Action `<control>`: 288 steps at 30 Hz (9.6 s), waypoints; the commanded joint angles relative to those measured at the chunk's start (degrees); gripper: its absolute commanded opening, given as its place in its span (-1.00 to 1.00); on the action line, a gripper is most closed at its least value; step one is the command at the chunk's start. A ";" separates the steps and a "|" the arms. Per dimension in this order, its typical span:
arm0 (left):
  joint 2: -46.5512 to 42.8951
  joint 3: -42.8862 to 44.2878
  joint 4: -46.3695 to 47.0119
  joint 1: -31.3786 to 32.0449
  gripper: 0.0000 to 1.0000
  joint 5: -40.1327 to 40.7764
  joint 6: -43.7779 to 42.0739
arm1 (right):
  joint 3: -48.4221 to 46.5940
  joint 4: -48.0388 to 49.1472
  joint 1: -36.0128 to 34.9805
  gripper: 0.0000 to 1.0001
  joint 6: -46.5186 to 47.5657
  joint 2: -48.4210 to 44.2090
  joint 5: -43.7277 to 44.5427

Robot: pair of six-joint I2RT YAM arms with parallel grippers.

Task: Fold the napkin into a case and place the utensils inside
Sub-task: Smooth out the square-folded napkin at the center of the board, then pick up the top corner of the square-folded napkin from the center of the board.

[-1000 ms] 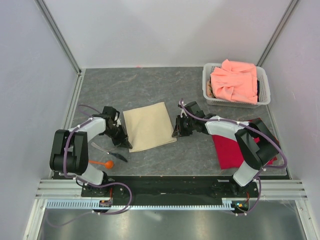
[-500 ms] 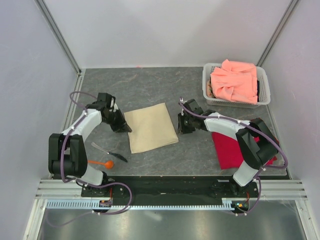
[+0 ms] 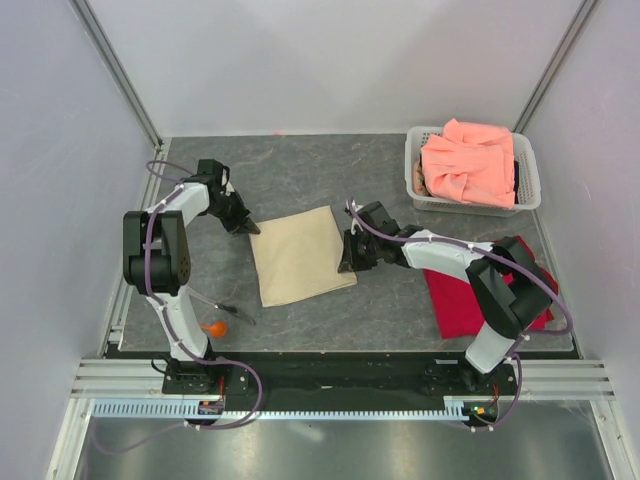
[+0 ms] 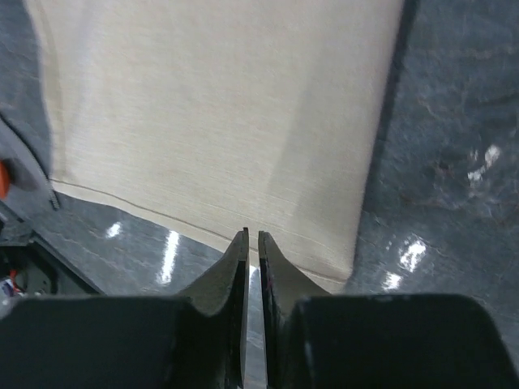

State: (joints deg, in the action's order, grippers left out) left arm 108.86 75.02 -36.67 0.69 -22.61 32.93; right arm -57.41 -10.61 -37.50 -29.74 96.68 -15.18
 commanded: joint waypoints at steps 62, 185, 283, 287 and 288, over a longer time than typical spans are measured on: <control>-25.54 -26.87 20.25 26.66 -0.59 -4.20 12.69 | -35.45 -17.25 10.07 0.32 6.27 16.29 11.84; -20.52 -24.83 16.19 22.59 -0.77 4.84 6.27 | 14.43 -4.76 0.83 0.14 -8.67 -16.17 8.67; -28.52 -34.77 13.46 27.61 -0.88 12.85 7.33 | 21.20 0.33 10.60 -1.00 -8.33 -21.81 -7.67; -28.35 -34.51 13.64 27.61 -0.88 12.15 7.85 | 16.47 0.85 10.51 -1.00 -6.04 -16.98 -9.34; -28.18 -34.59 14.25 27.61 -0.88 11.80 8.11 | 15.58 1.38 10.34 -1.00 -5.77 -15.92 -9.86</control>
State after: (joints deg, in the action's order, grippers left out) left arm 82.13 40.82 -23.55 28.32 -10.61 40.86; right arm -36.47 -11.20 -26.76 -38.52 76.77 -22.59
